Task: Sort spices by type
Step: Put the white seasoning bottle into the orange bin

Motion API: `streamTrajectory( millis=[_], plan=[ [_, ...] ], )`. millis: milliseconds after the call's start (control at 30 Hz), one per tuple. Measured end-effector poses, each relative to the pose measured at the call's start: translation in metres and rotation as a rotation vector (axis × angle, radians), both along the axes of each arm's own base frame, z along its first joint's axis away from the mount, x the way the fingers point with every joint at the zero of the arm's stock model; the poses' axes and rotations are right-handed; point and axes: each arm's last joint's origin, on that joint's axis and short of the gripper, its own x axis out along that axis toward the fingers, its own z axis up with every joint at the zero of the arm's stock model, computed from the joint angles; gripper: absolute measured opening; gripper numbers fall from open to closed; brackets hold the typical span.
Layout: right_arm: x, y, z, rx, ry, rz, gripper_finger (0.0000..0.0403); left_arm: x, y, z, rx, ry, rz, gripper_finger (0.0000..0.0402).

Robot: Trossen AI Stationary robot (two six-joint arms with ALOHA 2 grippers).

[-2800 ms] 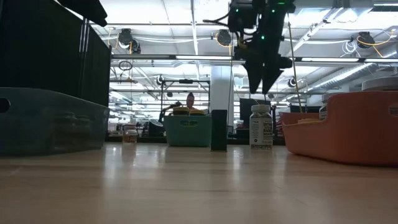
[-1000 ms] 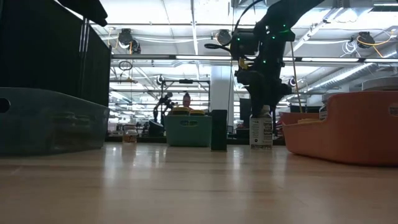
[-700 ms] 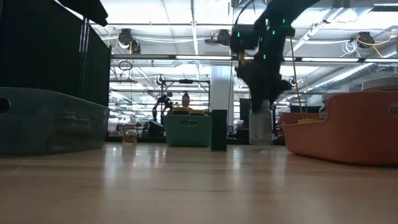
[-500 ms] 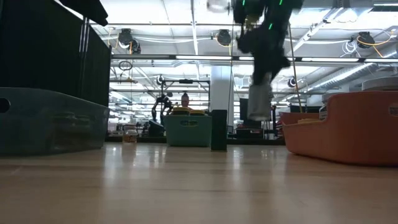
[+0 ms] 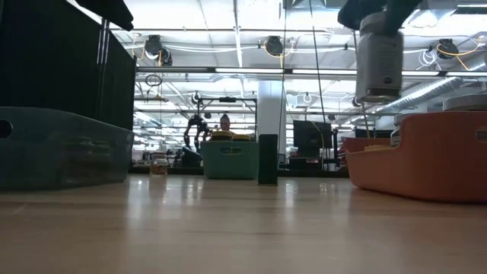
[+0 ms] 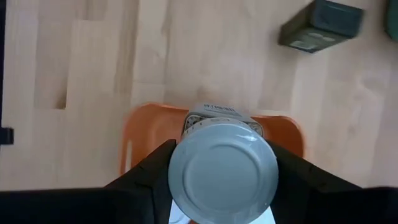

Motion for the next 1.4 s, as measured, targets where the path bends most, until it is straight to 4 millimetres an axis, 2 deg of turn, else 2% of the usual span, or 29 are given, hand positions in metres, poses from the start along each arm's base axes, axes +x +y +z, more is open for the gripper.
streamTrajectory(
  millis=[167, 367, 1000, 1267, 1400],
  plan=[
    [-0.002, 0.02, -0.011, 0.003, -0.007, 0.051, 0.0176, 0.0, 0.0, 0.0, -0.003, -0.005, 0.0, 0.0274],
    [-0.008, 0.029, -0.032, -0.018, 0.039, 0.048, 0.0176, 0.0, 0.0, 0.0, -0.003, -0.005, 0.0, 0.0274],
    [-0.014, 0.028, -0.103, -0.026, 0.063, 0.07, 0.0176, 0.001, -0.001, 0.001, -0.011, -0.017, 0.0, 0.0274],
    [-0.014, 0.027, -0.108, -0.027, 0.057, 0.069, 0.0176, 0.001, -0.001, 0.001, -0.012, -0.018, 0.0, 0.0274],
    [-0.014, 0.027, -0.108, -0.034, 0.051, 0.058, 0.0232, 0.001, -0.001, 0.001, -0.008, -0.019, 0.001, 0.0274]
  ],
)
